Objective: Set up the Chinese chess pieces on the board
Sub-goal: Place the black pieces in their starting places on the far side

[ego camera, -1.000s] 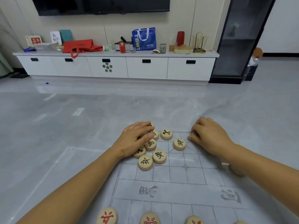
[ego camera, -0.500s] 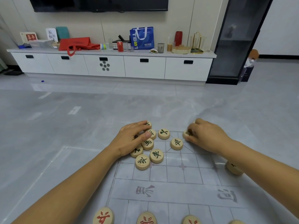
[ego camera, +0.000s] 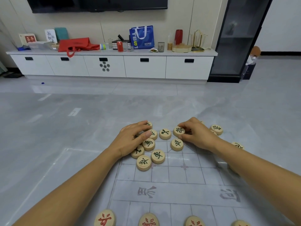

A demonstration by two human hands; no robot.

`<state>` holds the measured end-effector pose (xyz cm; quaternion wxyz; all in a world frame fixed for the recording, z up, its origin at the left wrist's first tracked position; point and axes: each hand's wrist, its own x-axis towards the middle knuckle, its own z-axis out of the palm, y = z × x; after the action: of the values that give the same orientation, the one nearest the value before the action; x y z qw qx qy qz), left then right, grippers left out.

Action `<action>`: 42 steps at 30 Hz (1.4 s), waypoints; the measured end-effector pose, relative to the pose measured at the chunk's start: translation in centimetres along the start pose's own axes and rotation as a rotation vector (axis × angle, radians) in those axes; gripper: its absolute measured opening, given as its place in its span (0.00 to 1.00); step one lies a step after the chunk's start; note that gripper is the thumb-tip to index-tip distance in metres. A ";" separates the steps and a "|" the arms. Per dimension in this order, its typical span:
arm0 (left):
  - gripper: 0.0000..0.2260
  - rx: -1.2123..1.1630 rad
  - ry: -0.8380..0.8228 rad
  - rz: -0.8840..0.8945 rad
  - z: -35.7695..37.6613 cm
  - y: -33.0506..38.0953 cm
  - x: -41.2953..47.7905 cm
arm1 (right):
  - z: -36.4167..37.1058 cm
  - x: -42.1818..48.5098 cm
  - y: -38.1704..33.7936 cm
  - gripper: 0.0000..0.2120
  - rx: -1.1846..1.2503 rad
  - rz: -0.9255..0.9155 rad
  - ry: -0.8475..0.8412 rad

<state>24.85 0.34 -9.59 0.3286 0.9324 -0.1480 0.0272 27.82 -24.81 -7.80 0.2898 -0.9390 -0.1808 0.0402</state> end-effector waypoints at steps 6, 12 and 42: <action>0.40 0.079 -0.095 0.054 0.0 0.1 -0.3 | 1.6 -1.1 0.3 0.24 -0.023 -0.062 0.111; 0.30 0.309 -0.393 0.182 0.2 3.7 0.7 | 1.6 -1.0 0.3 0.19 0.013 -0.085 0.175; 0.16 0.029 -0.102 -0.090 -2.5 2.7 1.0 | 2.8 -3.9 -3.4 0.19 -0.047 -0.272 -0.031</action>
<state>25.09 -0.39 -5.87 0.3080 0.9430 -0.1221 -0.0327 22.62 -22.11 -8.33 0.2675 -0.9117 -0.3116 0.0109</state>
